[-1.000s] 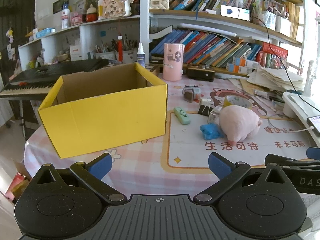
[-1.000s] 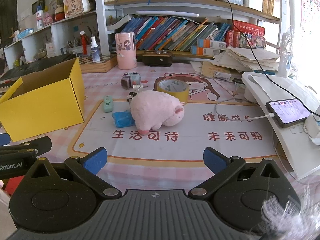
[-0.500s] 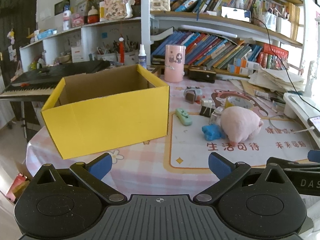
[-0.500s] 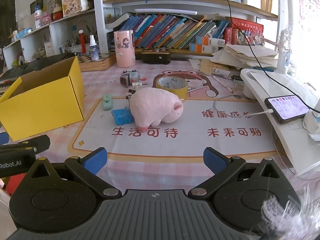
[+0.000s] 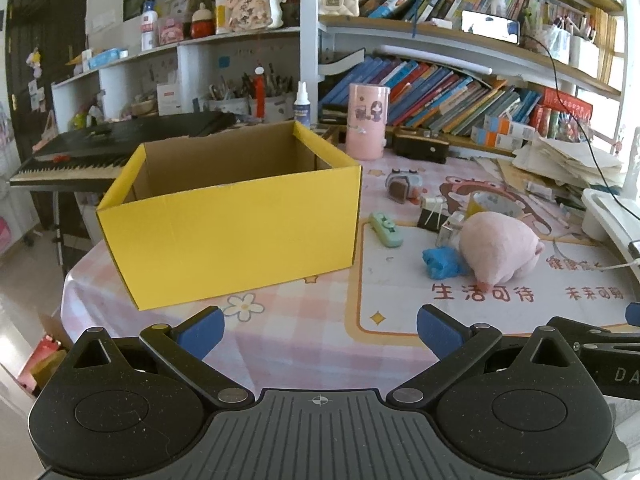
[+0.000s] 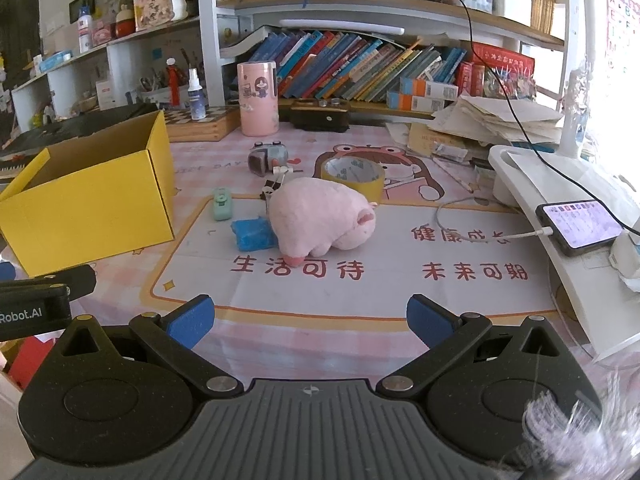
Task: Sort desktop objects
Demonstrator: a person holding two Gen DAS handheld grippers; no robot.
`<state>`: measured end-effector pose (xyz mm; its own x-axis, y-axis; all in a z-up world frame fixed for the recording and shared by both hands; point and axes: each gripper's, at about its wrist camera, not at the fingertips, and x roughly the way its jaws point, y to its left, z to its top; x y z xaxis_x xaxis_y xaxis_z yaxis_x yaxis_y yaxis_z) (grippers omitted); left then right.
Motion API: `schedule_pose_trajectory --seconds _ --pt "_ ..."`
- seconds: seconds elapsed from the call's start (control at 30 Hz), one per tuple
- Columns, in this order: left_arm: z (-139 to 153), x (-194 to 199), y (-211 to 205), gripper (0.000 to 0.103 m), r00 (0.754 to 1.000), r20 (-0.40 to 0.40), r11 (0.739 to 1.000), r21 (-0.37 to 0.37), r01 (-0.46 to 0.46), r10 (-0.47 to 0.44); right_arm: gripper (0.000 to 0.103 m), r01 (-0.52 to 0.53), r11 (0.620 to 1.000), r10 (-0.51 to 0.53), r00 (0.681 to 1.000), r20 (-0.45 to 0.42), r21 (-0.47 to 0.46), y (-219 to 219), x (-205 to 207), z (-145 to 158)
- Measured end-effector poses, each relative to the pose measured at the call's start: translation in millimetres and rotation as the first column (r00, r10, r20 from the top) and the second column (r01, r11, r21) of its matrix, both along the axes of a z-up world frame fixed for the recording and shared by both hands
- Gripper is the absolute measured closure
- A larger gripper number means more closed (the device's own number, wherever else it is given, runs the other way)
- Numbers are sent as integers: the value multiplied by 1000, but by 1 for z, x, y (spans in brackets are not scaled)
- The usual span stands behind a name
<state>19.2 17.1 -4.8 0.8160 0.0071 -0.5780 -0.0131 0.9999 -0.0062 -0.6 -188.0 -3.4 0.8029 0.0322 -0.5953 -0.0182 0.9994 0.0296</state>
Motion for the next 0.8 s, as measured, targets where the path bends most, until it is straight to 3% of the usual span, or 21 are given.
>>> schedule_pose_trajectory --seconds 0.43,0.8 --pt "-2 0 -3 0 1000 -25 1000 -2 1 -1 0 1 1000 -2 1000 -17 -10 1 1 -4" --pt "3 -1 -8 0 1000 2 1000 2 14 -14 0 -7 1000 8 1000 11 -15 -4 0 3"
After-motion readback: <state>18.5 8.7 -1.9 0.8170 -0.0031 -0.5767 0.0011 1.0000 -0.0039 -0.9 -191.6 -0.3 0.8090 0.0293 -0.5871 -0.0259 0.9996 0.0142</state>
